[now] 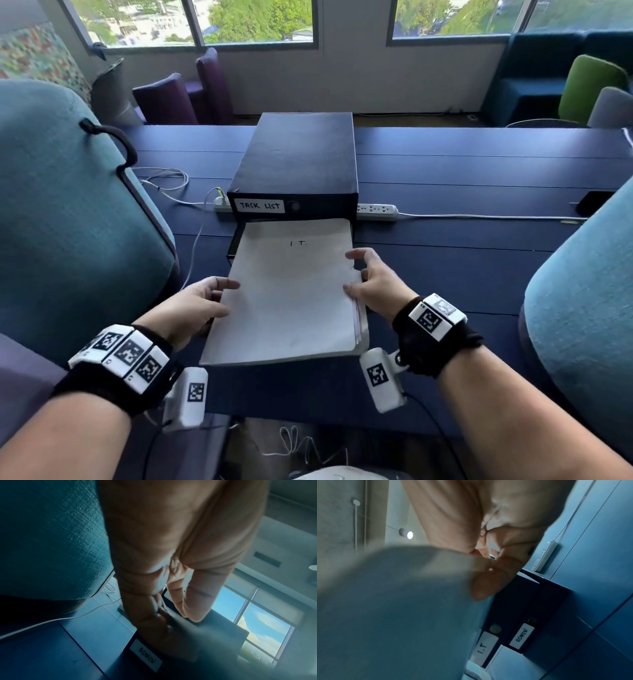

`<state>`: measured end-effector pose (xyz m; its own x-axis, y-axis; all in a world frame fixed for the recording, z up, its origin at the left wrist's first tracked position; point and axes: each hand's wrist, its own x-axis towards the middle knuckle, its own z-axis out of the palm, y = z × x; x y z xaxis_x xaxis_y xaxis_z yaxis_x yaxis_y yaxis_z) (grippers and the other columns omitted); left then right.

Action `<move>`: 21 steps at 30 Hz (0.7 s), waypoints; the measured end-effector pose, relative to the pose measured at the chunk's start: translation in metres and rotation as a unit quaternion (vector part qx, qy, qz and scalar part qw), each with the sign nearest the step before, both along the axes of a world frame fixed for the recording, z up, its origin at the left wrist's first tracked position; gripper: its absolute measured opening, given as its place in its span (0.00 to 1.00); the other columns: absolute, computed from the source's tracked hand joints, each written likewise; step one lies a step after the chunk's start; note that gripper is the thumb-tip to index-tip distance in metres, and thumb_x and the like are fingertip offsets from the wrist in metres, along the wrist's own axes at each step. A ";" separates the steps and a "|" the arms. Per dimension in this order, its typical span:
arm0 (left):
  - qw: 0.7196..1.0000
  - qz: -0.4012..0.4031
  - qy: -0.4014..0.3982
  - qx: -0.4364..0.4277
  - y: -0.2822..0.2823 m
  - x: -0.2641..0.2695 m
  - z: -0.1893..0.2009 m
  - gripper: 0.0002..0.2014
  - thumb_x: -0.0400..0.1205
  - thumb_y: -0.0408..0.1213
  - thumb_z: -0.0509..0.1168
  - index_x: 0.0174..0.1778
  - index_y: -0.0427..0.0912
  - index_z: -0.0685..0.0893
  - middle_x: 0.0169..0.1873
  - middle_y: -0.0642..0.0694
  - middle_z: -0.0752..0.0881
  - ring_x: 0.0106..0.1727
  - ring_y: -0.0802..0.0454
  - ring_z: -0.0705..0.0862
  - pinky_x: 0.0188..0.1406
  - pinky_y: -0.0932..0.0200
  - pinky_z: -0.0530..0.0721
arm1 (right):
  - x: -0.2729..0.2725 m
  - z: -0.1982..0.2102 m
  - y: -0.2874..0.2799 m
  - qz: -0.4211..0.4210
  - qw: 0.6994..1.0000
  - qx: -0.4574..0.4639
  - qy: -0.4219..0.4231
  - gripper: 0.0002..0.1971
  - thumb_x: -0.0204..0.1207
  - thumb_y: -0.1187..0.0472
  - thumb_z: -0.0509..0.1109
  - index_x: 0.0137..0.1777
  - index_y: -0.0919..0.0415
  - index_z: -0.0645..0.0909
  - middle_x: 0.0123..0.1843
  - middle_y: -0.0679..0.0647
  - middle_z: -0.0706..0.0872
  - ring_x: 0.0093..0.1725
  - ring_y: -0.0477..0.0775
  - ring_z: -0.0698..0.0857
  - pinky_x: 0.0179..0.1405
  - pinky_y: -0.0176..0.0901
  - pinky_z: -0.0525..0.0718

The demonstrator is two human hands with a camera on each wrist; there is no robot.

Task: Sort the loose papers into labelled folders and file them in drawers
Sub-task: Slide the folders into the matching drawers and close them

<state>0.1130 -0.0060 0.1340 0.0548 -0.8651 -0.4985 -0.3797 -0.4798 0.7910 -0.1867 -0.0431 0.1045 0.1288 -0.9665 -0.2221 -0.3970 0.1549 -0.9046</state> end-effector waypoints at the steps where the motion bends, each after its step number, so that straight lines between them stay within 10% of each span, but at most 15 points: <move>1: 1.000 -0.002 0.002 0.004 -0.002 0.003 0.003 0.21 0.81 0.15 0.59 0.62 0.42 0.81 0.41 0.44 0.83 0.24 0.60 0.82 0.18 0.67 0.78 | 0.001 0.003 -0.003 -0.010 1.000 0.001 0.001 0.20 0.68 0.64 0.71 0.59 0.45 0.77 0.43 0.60 0.85 0.38 0.56 0.82 0.40 0.49 0.85; 8: 0.998 0.024 0.051 0.017 -0.018 0.019 0.016 0.16 0.79 0.16 0.60 0.54 0.34 0.87 0.37 0.32 0.86 0.24 0.47 0.81 0.20 0.64 0.81 | 0.009 0.015 -0.012 -0.046 0.994 0.055 -0.077 0.08 0.71 0.73 0.71 0.41 0.59 0.86 0.35 0.57 0.85 0.38 0.58 0.79 0.43 0.51 0.78; 16: 0.999 0.029 0.033 -0.010 -0.044 0.018 0.018 0.12 0.79 0.17 0.63 0.51 0.34 0.87 0.22 0.43 0.79 0.13 0.58 0.71 0.12 0.71 0.69 | 0.018 0.008 -0.028 -0.104 0.990 0.025 -0.093 0.05 0.74 0.69 0.71 0.41 0.58 0.84 0.40 0.57 0.86 0.41 0.55 0.82 0.50 0.56 0.84; 21: 0.998 -0.010 0.059 -0.010 -0.054 0.024 0.009 0.27 0.51 0.32 0.80 0.48 0.45 0.91 0.47 0.39 0.83 0.47 0.47 0.70 0.37 0.58 0.65 | 0.016 0.004 -0.031 -0.124 0.991 -0.036 -0.027 0.05 0.77 0.61 0.73 0.49 0.61 0.85 0.41 0.51 0.86 0.35 0.46 0.82 0.44 0.41 0.82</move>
<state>0.1369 -0.0603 0.1427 -0.0210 -0.8753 -0.4830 -0.2929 -0.4566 0.8401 -0.1704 -0.0738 0.1086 -0.1055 -0.9829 -0.1506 -0.3053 0.1761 -0.9358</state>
